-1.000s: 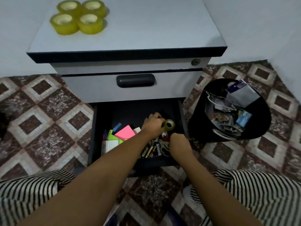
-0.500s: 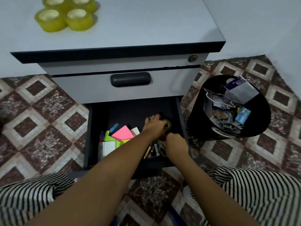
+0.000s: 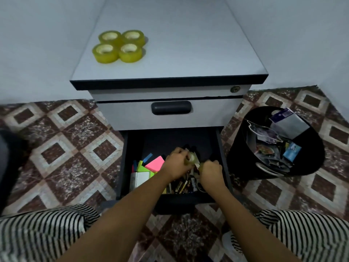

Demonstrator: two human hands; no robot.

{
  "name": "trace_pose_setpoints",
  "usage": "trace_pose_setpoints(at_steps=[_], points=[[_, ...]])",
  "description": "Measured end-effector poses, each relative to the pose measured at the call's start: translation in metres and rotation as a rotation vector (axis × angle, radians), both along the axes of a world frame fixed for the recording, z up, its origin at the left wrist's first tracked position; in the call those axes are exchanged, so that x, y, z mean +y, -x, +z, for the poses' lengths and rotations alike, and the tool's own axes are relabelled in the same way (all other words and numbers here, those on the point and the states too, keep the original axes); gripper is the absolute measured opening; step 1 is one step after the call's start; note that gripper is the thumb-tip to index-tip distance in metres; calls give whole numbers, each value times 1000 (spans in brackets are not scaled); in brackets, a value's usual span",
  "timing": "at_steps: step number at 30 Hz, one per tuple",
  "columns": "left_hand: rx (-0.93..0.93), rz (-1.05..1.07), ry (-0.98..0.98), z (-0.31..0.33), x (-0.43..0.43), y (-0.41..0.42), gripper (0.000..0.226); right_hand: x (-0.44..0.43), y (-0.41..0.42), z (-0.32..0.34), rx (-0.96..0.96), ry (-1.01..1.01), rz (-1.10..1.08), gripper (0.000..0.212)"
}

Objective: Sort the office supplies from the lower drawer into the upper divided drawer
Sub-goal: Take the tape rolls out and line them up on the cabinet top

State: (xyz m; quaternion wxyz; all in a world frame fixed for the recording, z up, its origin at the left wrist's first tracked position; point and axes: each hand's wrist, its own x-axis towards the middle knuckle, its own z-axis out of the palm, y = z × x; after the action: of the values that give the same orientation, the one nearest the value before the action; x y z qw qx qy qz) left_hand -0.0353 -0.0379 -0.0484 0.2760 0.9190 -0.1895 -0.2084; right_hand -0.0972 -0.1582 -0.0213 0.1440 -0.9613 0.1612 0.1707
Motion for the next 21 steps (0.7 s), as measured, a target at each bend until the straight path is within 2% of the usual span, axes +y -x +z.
trace_pose_setpoints(at_steps=[4, 7, 11, 21], points=[[-46, 70, 14, 7, 23, 8, 39, 11, 6, 0, -73, -147, -104, 26], [-89, 115, 40, 20, 40, 12, 35, 21, 8, 12, -160, -313, -105, 31], [-176, 172, 119, 49, 61, 10, 32, 32, 2, 36, -268, -450, -52, 23], [-534, 239, 315, 167, 110, -12, 22, 60, -34, 154, -710, -579, 114, 36]])
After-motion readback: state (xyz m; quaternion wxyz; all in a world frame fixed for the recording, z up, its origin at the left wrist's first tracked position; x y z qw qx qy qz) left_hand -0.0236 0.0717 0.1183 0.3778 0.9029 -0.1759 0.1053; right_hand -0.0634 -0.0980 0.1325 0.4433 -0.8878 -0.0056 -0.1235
